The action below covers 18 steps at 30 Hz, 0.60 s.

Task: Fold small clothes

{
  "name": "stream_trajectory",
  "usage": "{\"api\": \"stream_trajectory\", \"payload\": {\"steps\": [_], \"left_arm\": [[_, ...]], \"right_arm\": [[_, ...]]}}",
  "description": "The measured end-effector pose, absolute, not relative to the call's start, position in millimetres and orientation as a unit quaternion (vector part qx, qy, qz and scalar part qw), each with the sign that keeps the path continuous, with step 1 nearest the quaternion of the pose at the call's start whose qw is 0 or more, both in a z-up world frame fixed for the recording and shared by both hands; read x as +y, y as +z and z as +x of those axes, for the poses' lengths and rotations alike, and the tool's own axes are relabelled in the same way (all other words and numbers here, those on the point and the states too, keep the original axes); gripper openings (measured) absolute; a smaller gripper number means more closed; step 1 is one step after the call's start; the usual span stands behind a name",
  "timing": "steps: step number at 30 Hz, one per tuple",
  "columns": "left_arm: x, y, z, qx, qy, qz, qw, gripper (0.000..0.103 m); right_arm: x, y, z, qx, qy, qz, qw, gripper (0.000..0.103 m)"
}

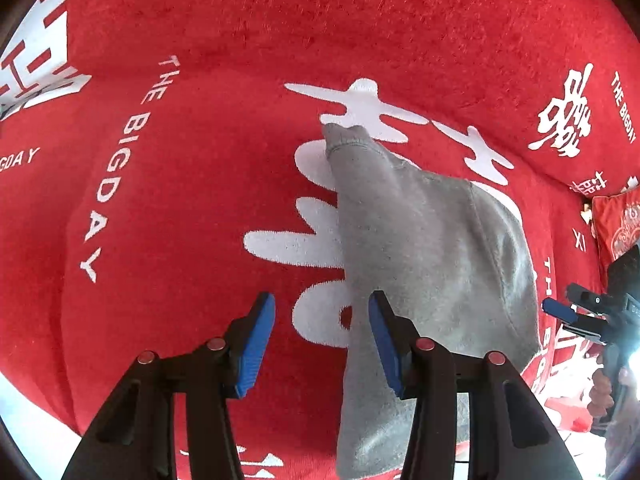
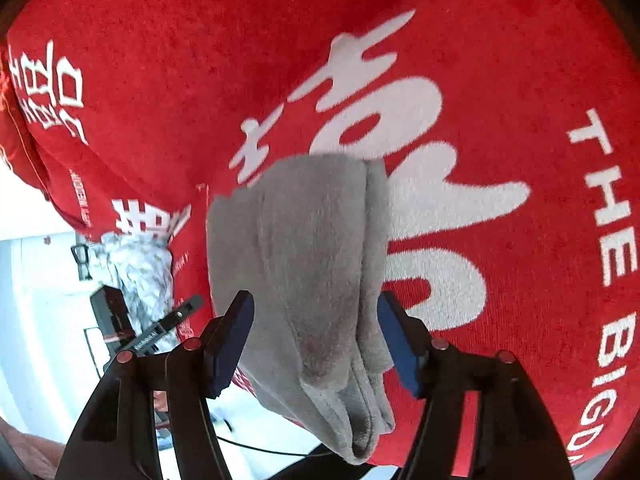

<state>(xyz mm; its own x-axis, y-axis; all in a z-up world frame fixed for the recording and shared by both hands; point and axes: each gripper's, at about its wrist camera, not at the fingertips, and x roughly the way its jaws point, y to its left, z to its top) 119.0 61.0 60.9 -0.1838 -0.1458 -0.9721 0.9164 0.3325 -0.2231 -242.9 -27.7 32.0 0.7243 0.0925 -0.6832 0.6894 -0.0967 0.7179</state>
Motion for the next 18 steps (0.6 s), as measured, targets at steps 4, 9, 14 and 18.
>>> {"api": "stream_trajectory", "payload": {"steps": [4,9,14,18], "left_arm": [[55,54,103,0.588,-0.482,0.344,0.551,0.050],[55,49,95,0.569,-0.469,0.366,0.568,0.050],[56,29,94,0.565,-0.439,0.400,0.573,0.050],[62,28,96,0.566,-0.436,0.404,0.571,0.050]], "right_arm": [[-24,5,-236,0.317,-0.217,0.718,0.580,0.035],[-21,21,-221,0.381,-0.256,0.635,0.621,0.008],[-12,-2,-216,0.445,-0.272,0.592,0.614,0.008],[-10,3,-220,0.445,-0.284,0.587,0.613,0.008]]}}
